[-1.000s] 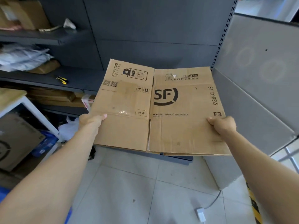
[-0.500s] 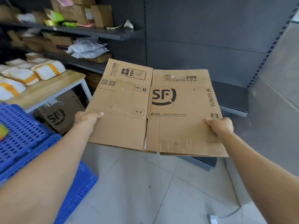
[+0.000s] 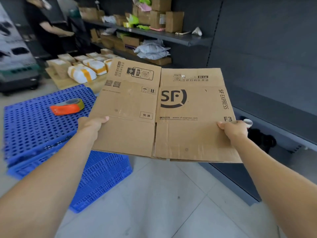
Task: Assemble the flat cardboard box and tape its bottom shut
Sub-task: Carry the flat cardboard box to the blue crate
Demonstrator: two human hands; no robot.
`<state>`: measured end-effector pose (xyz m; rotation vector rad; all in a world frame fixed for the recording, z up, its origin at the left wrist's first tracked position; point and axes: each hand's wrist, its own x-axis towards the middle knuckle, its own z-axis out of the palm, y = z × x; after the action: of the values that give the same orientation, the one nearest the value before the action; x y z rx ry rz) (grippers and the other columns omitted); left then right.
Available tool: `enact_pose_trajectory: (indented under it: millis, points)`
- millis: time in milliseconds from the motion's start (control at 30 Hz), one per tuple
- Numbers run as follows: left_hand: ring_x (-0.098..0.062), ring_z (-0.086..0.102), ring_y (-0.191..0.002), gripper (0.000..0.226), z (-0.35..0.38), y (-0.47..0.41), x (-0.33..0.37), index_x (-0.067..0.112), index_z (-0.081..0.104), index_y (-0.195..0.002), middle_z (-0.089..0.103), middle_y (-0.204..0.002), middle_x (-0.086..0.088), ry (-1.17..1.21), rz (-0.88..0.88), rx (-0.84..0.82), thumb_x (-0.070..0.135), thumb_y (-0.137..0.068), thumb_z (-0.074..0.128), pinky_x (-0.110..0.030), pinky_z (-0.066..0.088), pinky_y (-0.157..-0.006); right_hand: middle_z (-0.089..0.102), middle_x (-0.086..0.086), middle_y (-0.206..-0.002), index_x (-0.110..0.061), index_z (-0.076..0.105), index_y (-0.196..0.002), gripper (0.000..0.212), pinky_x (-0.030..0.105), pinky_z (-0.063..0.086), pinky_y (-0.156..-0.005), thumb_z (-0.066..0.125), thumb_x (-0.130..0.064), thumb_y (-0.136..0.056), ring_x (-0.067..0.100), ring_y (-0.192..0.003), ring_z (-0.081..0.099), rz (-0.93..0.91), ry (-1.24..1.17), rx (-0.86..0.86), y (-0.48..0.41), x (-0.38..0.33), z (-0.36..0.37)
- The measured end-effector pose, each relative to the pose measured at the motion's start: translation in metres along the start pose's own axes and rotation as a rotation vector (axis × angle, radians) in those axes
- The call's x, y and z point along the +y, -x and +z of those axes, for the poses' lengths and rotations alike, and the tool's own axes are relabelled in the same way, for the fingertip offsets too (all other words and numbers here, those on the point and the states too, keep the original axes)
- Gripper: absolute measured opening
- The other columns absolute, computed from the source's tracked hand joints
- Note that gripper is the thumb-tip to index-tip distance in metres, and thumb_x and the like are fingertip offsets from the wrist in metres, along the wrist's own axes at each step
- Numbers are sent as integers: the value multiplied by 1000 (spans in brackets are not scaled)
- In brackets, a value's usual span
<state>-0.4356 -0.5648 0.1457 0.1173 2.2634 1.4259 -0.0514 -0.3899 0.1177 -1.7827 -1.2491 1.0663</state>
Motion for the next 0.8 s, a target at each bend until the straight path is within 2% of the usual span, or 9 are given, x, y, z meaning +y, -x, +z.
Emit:
enact_pose_trajectory:
  millis: [133, 233, 300, 400, 533, 667, 800]
  points:
    - [-34, 57, -111, 76, -63, -32, -7, 3, 43, -129, 57, -127, -16, 75, -11, 57, 30, -70, 83, -43, 42, -81, 58, 3, -106, -22, 47, -97, 36, 54, 34, -106, 74, -34, -77, 31, -110, 53, -49, 1, -65, 33, -29, 58]
    - [-33, 55, -114, 73, -105, -55, -9, 3, 41, -129, 54, -129, -15, 119, -5, 82, 27, -73, 82, -41, 40, -81, 59, 5, -107, -18, 54, -105, 33, 47, 38, -102, 73, -28, -80, 28, -102, 52, -78, -19, -117, 56, -47, 104]
    - [-32, 53, -116, 74, -131, -71, -10, 4, 40, -130, 53, -132, -15, 135, -9, 106, 26, -73, 81, -41, 39, -83, 62, 7, -112, -13, 58, -112, 39, 43, 42, -96, 74, -25, -79, 25, -98, 52, -80, -49, -147, 68, -55, 133]
    - [-30, 53, -117, 70, -163, -89, -13, 4, 41, -130, 54, -130, -11, 154, -21, 132, 24, -75, 80, -41, 40, -89, 63, 6, -117, -12, 56, -121, 52, 42, 43, -94, 76, -29, -76, 25, -101, 53, -70, -63, -188, 83, -66, 172]
    - [-29, 55, -115, 68, -195, -105, -16, 5, 48, -127, 58, -124, -6, 188, -51, 178, 27, -72, 82, -40, 42, -93, 58, 5, -110, -10, 52, -125, 57, 44, 44, -96, 76, -29, -77, 27, -104, 54, -71, -50, -262, 94, -85, 212]
    - [-25, 56, -107, 62, -214, -118, -23, 4, 51, -126, 58, -128, -8, 212, -62, 256, 24, -75, 80, -32, 38, -83, 62, 8, -119, -7, 52, -127, 59, 38, 44, -88, 77, -25, -77, 23, -100, 53, -119, -66, -348, 94, -110, 249]
    - [-22, 54, -103, 61, -233, -124, -28, 1, 50, -128, 55, -133, -10, 246, -52, 369, 22, -78, 77, -29, 36, -81, 60, 10, -124, -6, 48, -130, 60, 35, 39, -83, 75, -24, -80, 21, -98, 50, -166, -68, -435, 100, -133, 285]
